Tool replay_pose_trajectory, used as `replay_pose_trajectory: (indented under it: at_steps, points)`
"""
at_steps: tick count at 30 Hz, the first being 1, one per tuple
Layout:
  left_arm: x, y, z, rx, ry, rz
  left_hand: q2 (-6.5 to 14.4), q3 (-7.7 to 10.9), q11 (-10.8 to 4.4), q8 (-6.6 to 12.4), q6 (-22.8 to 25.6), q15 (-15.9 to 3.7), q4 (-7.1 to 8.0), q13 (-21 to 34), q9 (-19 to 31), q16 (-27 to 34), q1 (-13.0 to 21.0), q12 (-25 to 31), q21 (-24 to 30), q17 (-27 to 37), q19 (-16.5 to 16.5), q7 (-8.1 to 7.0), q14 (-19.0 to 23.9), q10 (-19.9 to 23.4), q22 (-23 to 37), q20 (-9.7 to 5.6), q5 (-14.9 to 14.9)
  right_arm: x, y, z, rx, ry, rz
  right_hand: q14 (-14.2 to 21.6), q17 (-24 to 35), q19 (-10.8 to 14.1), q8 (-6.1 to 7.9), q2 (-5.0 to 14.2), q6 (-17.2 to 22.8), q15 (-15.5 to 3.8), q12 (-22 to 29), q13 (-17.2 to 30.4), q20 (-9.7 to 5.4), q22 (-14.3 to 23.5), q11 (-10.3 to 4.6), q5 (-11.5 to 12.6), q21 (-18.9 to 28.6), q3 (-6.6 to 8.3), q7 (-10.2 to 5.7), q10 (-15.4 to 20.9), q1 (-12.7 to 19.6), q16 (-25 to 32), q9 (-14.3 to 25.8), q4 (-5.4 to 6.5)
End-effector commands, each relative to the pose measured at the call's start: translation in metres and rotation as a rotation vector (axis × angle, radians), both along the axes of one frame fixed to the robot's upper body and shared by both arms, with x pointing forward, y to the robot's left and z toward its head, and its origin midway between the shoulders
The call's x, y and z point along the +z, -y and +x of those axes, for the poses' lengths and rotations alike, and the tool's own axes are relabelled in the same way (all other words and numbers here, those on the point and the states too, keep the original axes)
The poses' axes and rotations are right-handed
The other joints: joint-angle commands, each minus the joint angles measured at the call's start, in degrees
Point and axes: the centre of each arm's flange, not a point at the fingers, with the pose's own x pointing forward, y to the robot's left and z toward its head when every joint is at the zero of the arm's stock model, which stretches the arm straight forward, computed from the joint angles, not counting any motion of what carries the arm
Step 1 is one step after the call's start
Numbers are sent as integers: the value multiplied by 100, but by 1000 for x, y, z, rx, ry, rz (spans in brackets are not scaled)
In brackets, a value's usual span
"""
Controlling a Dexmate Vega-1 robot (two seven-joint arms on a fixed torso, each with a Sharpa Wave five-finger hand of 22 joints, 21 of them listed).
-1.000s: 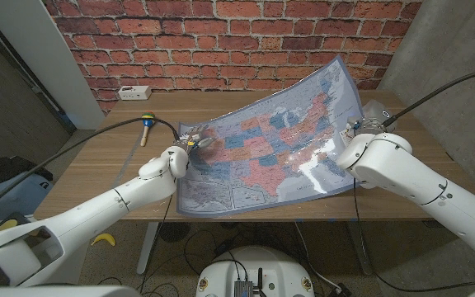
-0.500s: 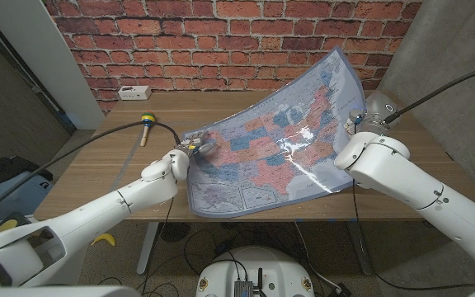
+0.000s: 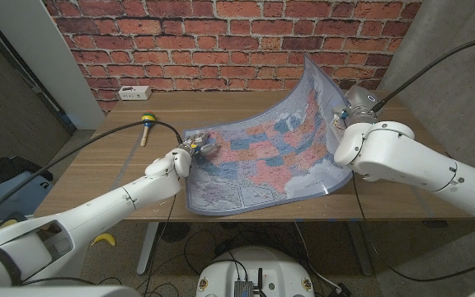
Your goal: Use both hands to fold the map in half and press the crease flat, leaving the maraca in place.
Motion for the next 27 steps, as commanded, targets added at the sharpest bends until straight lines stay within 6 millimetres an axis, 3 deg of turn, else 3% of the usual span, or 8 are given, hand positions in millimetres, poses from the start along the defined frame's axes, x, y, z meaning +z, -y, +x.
replay_pose_trajectory:
  at_steps: [1, 17, 21, 27]
  points:
    - [-5, 4, 6, -23, -26, -4, -39, 10, 20, 30, -160, -8, -19, 16, 29, 18, 23, 37, 47, 16, 64, 57, -415, -396, 45, 5, 8, 35, -30, -13, 138, -210, -124, 89, 32, -6, 94, -56, 176, -51, 6, -17, 18, 17, 37, 53, 45, 68, 78, 30, 5, -37, 606, -4]
    - [-7, 3, 7, -29, -24, -21, -34, -4, 26, 29, -158, -31, -34, 16, 29, 14, 33, 36, 43, 18, 47, 61, -423, -402, 48, -10, 13, 40, -35, -20, 242, -218, 118, 203, 144, 72, 127, -67, 162, 8, 16, -35, 95, 26, 86, 122, 157, 183, 106, 95, -28, -19, 677, -4]
    - [-7, 3, 7, -29, -21, -22, -32, -7, 16, 24, -169, -32, -36, 16, 29, 11, 34, 31, 40, 18, 36, 58, -434, -416, 49, -12, 15, 35, -32, -11, 281, -269, 218, 198, 163, 121, 123, -59, 143, 31, 11, -32, 114, 28, 83, 139, 195, 212, 109, 80, -38, -31, 686, -2]
    - [-6, 2, 8, -34, -22, -20, -27, -12, 27, 19, -186, -45, -39, 16, 29, 9, 36, 27, 37, 19, 24, 51, -443, -430, 50, -20, 17, 24, -34, 10, 470, -320, 310, 172, 211, 149, 104, -33, 77, 48, -22, -57, 126, 30, 101, 160, 236, 252, 124, 37, -46, -40, 704, 2]
